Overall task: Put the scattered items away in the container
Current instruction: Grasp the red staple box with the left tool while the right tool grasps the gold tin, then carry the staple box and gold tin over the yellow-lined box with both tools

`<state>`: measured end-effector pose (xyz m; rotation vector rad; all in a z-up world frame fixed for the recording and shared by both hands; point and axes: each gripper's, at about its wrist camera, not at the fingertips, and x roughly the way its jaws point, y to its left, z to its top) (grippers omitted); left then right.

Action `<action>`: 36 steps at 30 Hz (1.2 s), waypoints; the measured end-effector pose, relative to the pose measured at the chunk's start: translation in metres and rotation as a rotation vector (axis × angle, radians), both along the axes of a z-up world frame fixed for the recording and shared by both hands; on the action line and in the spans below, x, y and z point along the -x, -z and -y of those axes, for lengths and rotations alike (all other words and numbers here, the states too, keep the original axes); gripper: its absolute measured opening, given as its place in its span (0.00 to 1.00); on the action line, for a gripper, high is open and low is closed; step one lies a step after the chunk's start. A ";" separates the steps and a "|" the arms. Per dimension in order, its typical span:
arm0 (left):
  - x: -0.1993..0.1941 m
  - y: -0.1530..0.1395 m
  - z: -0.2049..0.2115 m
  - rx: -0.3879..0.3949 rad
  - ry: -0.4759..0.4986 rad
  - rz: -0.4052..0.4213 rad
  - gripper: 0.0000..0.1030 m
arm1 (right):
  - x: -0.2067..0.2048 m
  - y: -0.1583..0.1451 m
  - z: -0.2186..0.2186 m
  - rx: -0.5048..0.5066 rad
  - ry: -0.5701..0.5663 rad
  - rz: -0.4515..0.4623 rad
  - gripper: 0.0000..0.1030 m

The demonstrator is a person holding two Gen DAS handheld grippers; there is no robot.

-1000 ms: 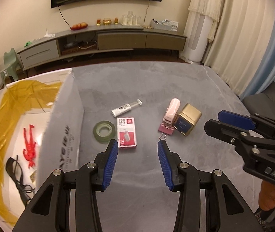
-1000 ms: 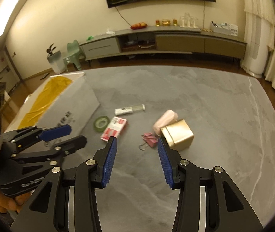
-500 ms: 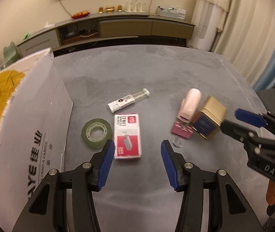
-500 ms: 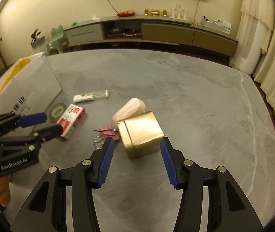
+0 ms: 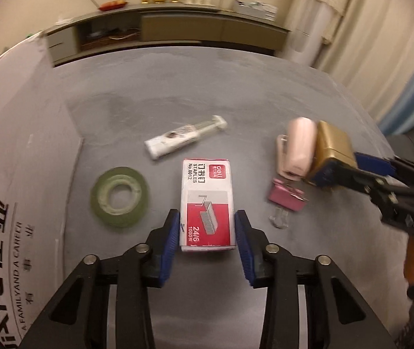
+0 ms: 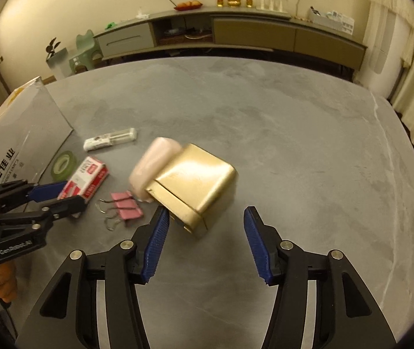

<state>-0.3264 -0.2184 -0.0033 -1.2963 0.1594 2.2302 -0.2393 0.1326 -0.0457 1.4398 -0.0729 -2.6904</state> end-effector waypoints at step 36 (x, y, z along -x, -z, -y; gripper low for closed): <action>-0.022 -0.048 0.008 -0.064 -0.029 -0.109 0.38 | -0.011 -0.033 0.006 0.053 0.022 -0.081 0.49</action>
